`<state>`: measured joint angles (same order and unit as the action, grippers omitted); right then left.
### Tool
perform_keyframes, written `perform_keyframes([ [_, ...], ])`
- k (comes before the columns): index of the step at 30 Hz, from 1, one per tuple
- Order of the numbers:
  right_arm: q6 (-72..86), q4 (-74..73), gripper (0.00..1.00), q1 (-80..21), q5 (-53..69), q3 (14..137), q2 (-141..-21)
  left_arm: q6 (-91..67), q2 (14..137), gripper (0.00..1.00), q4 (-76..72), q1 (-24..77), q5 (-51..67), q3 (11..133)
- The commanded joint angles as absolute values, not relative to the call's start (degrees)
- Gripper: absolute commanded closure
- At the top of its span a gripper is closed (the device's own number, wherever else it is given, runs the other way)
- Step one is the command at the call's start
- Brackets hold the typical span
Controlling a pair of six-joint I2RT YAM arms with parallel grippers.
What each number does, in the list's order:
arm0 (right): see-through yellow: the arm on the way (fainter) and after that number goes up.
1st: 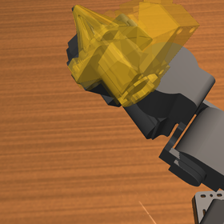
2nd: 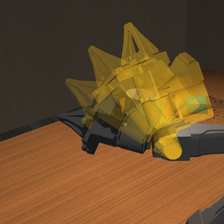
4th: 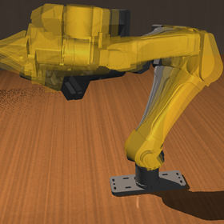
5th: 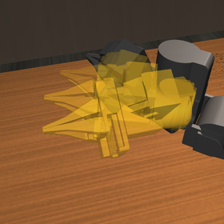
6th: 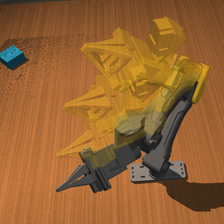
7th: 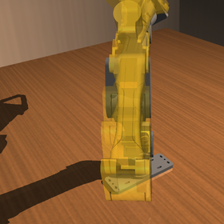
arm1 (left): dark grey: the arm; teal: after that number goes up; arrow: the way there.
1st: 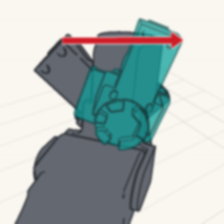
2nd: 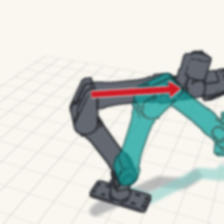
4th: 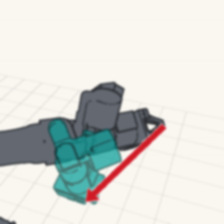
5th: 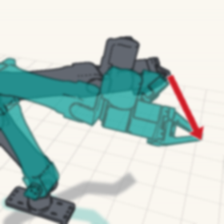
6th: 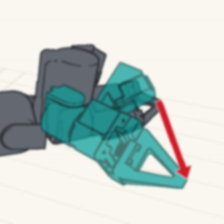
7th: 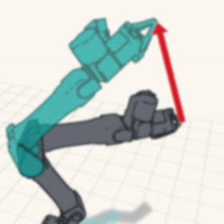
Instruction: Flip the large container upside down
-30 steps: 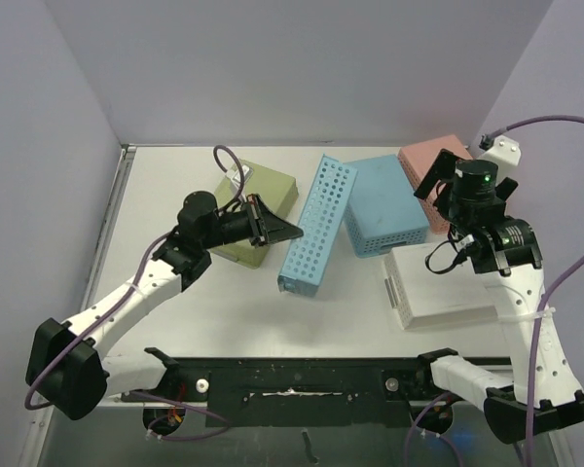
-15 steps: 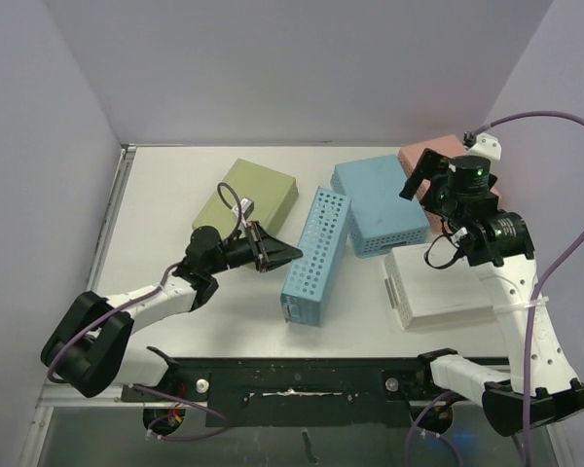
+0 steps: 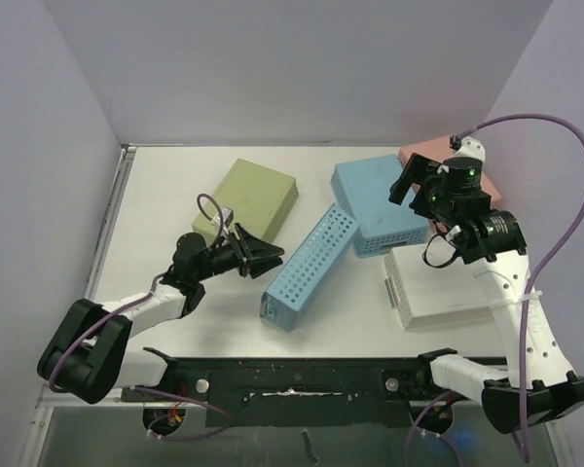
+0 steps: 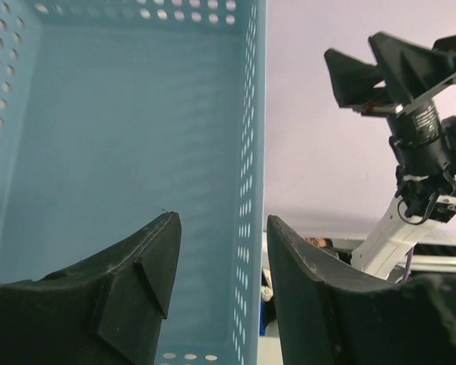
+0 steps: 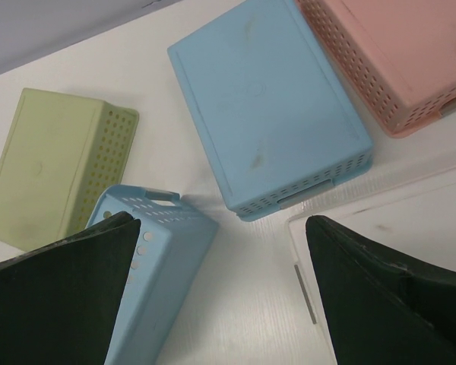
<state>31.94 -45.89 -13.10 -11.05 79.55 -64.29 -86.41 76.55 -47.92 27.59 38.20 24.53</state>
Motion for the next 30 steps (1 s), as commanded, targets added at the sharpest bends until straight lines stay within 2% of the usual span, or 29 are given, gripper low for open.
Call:
perform_keyframes([
  [1,32.0,-42.1,0.02,-13.7,-5.6,78.4,-65.8,-82.2,71.0,0.52,-42.6,22.6,40.6,24.0],
  [8,32.5,-41.4,0.02,-20.5,-4.8,77.9,-69.6,-74.6,65.7,0.52,-29.1,14.0,42.1,23.7],
  [16,32.4,-41.4,0.02,-26.4,-5.7,78.9,-73.0,-51.5,67.0,0.50,0.6,15.7,35.5,38.0],
  [23,31.8,-43.3,0.02,-26.2,-11.9,80.1,-70.9,-46.4,76.9,0.49,3.1,20.1,33.9,44.2],
  [30,32.3,-45.8,0.02,-26.3,-12.9,80.1,-69.9,-40.9,91.2,0.49,5.9,24.8,30.5,55.9],
])
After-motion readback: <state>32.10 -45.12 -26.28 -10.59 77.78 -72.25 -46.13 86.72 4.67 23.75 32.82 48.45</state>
